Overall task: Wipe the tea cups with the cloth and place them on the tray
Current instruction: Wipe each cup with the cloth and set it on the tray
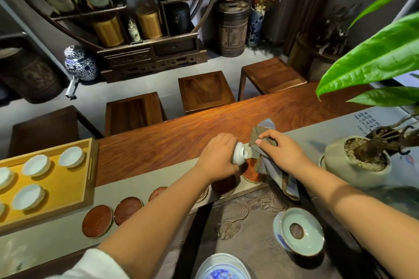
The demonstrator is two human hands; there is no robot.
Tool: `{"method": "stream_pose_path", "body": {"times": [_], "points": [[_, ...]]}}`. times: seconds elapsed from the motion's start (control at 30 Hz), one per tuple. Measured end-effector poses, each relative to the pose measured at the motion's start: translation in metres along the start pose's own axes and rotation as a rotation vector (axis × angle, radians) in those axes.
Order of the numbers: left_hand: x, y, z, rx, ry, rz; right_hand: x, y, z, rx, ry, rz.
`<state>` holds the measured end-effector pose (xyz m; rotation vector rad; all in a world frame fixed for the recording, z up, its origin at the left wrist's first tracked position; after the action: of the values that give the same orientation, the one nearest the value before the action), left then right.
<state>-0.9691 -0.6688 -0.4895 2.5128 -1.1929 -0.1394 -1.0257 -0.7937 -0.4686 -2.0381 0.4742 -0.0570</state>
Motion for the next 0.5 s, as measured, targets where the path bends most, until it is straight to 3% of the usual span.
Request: {"method": "stream_pose_path", "body": {"times": [0.2,0.5], "points": [[-0.014,-0.003,-0.028,-0.279,0.134,-0.023,-0.001,-0.019,0.022,0.063,-0.039,-0.012],[-0.044,-0.028,-0.062,-0.321,0.210,-0.142,-0.004,-0.064,0.046,-0.008,-0.108,-0.109]]}}
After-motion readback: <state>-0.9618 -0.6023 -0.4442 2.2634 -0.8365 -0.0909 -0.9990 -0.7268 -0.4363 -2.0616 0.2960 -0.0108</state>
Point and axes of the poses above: each hand's wrist, its own x-axis towards the middle knuckle, its own z-axis out of the palm, y = z × x, the point moved 9 cm from there along x, towards the middle knuckle, and after that the axes turned 4 degrees about x, right-handed, at the moved point
